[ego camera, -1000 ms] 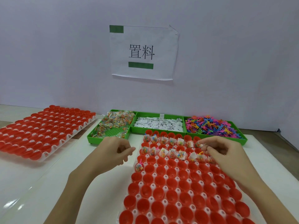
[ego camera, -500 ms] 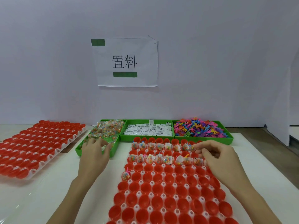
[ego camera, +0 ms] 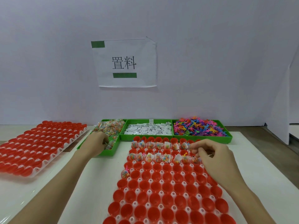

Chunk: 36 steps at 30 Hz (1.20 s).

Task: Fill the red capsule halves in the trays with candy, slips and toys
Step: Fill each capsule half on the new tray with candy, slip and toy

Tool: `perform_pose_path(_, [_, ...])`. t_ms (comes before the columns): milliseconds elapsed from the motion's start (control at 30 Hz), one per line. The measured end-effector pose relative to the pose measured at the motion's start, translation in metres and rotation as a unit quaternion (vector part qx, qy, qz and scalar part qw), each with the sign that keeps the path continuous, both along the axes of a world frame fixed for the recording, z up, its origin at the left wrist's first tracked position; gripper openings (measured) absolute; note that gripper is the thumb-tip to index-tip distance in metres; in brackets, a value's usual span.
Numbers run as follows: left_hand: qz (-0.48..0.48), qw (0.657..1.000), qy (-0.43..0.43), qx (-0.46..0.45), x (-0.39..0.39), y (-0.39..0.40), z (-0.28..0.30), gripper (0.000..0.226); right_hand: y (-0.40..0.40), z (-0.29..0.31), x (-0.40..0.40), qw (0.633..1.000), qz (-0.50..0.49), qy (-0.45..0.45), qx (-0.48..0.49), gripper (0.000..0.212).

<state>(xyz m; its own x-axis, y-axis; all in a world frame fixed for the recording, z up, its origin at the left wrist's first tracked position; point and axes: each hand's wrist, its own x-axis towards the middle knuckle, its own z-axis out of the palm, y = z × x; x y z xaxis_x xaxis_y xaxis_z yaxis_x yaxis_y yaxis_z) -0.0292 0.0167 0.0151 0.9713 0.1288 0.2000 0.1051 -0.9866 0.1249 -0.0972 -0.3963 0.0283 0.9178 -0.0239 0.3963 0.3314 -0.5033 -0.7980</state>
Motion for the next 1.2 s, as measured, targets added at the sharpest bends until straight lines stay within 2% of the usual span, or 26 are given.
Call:
perform_pose_path(267, [0.012,0.997,-0.027,-0.064,-0.003,0.001,-0.002,0.017,0.001,0.002,-0.001,1.000,-0.006,-0.001,0.002,0.032])
perform_pose_path(500, [0.035,0.984,-0.120,-0.129,-0.014,-0.005,0.003,0.009,0.001,0.003,-0.002,1.000,-0.009,0.009,-0.001,0.032])
perform_pose_path(633, [0.037,0.950,-0.263,-0.166,-0.025,-0.019,0.010,0.004,0.002,0.004,-0.002,1.000,-0.011,0.014,-0.002,0.032])
perform_pose_path(733, [0.001,0.900,-0.329,-0.286,-0.041,-0.050,0.011,0.006,0.002,0.003,-0.003,1.000,-0.013,0.014,-0.007,0.032])
perform_pose_path(833, [-0.058,0.833,-0.281,-0.473,-0.062,-0.090,0.000,0.011,0.003,0.002,-0.002,1.000,-0.013,0.021,-0.011,0.032])
perform_pose_path(933, [-0.108,0.788,-0.235,-0.558,-0.078,-0.119,-0.010,0.015,0.004,0.000,-0.003,1.000,-0.009,0.025,-0.011,0.035])
perform_pose_path(1067, [-0.144,0.770,-0.193,-0.590,-0.085,-0.131,-0.007,0.012,0.002,0.000,-0.002,1.000,-0.007,0.015,-0.021,0.038])
perform_pose_path(1200, [-0.166,0.767,-0.176,-0.594,-0.090,-0.122,-0.001,0.011,0.008,0.004,-0.006,0.999,0.006,-0.013,-0.034,0.033])
